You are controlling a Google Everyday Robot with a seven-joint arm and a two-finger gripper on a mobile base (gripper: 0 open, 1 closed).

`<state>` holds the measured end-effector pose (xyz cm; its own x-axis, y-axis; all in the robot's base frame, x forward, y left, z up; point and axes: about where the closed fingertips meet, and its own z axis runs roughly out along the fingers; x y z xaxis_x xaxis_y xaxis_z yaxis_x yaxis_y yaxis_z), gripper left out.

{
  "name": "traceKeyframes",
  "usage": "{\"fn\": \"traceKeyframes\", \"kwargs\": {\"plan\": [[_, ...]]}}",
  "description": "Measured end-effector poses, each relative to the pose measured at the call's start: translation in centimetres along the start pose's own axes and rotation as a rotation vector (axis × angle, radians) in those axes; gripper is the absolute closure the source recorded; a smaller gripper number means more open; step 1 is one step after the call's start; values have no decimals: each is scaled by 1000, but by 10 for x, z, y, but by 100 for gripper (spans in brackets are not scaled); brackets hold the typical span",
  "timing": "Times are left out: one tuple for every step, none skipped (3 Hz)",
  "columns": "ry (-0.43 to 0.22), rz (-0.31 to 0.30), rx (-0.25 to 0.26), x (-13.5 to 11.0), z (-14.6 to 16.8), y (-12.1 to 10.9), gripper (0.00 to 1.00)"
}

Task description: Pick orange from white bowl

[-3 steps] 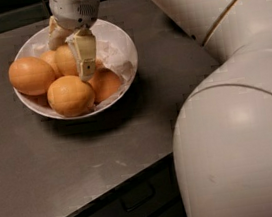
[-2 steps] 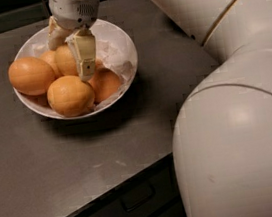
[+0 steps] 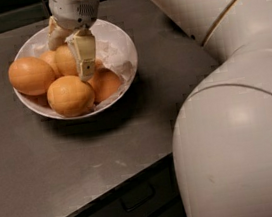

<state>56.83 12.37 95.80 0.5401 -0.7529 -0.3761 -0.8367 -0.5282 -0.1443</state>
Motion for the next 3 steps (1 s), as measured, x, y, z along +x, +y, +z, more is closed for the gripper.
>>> {"fn": "traceKeyframes", "kwargs": {"plan": [[0, 0, 0, 0, 0, 0, 26], [0, 0, 0, 0, 0, 0, 26], [0, 0, 0, -1, -6, 0, 26]]}}
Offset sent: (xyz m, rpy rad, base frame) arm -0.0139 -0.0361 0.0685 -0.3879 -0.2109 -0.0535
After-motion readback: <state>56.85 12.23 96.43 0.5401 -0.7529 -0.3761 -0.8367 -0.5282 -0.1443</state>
